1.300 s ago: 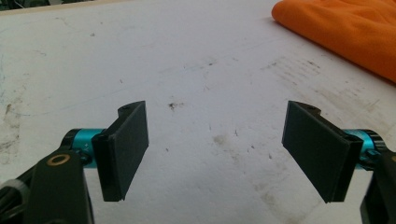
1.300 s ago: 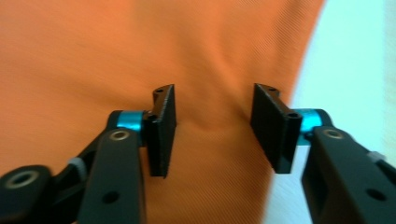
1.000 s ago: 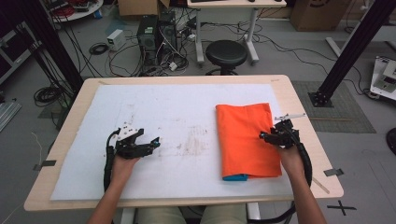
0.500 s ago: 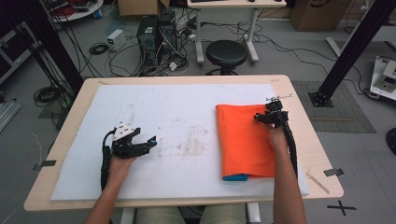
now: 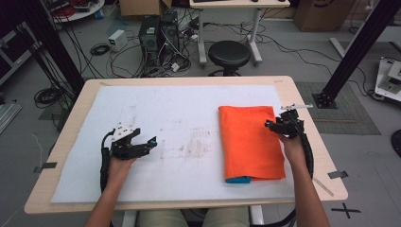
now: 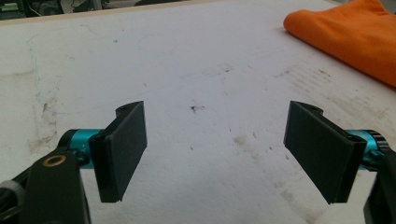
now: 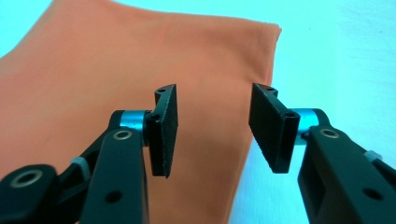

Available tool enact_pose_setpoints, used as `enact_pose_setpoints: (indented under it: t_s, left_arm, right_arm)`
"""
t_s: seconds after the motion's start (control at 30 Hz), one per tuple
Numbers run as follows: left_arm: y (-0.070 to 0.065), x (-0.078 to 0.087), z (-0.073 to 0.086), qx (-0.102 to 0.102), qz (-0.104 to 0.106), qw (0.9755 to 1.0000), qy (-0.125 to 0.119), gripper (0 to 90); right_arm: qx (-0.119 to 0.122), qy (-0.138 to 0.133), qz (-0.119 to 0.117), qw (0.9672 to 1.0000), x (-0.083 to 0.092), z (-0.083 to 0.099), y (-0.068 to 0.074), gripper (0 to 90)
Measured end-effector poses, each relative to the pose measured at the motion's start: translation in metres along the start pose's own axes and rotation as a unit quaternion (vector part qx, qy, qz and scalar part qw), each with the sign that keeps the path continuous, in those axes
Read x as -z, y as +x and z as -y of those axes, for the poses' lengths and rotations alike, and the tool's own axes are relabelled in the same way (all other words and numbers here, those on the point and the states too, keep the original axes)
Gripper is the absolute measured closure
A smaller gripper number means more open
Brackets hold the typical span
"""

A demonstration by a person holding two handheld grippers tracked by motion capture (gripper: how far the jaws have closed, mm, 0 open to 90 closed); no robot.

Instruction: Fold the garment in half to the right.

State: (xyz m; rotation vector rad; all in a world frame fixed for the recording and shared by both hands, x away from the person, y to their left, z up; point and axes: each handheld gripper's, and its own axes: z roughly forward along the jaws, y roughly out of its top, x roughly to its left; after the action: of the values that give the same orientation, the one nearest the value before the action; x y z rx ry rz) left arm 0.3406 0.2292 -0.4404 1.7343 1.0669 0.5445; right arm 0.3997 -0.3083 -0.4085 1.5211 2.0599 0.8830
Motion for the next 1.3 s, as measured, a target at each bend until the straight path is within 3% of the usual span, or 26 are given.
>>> enact_pose_setpoints:
  t_s: [0.17,0.27,0.33,0.43,0.63,0.8,0.9,1.17,1.3]
  left_arm:
    - [0.003,0.0,-0.002,-0.001,0.011,0.9999,-0.008,20.1]
    - [0.004,0.0,-0.001,-0.012,0.014,0.9997,-0.013,20.1]
    - [0.004,0.001,-0.001,-0.02,0.01,0.9995,-0.022,20.1]
    - [0.006,0.003,-0.001,-0.016,0.008,0.9994,-0.028,20.1]
    - [0.007,0.006,-0.002,-0.005,0.007,0.9991,-0.041,20.1]
    - [0.008,0.008,-0.003,0.006,0.008,0.999,-0.042,20.0]
    - [0.008,0.008,-0.002,0.007,0.015,0.9989,-0.044,20.0]
    - [0.005,0.01,-0.002,-0.003,0.014,0.999,-0.042,20.1]
    - [0.004,0.011,-0.001,-0.006,0.018,0.9991,-0.039,20.1]
  right_arm:
    - [0.027,0.013,-0.027,0.9992,0.012,0.018,0.01,63.7]
    - [0.04,0.039,-0.015,0.9983,0.006,0.028,0.014,64.5]
    - [0.032,0.048,-0.007,0.9983,0.002,0.034,0.012,64.0]
    - [0.018,0.033,-0.005,0.9993,0.005,0.037,0.01,61.1]
    - [0.029,-0.005,-0.011,0.9995,0.02,0.035,0.022,42.1]
    - [0.044,-0.018,-0.024,0.9986,0.026,0.034,0.034,30.9]
    - [0.037,-0.026,-0.033,0.9984,0.029,0.036,0.036,24.8]
    - [0.023,-0.055,-0.042,0.9973,0.037,0.047,0.039,22.2]
    - [0.02,-0.086,-0.047,0.995,0.045,0.055,0.04,21.9]
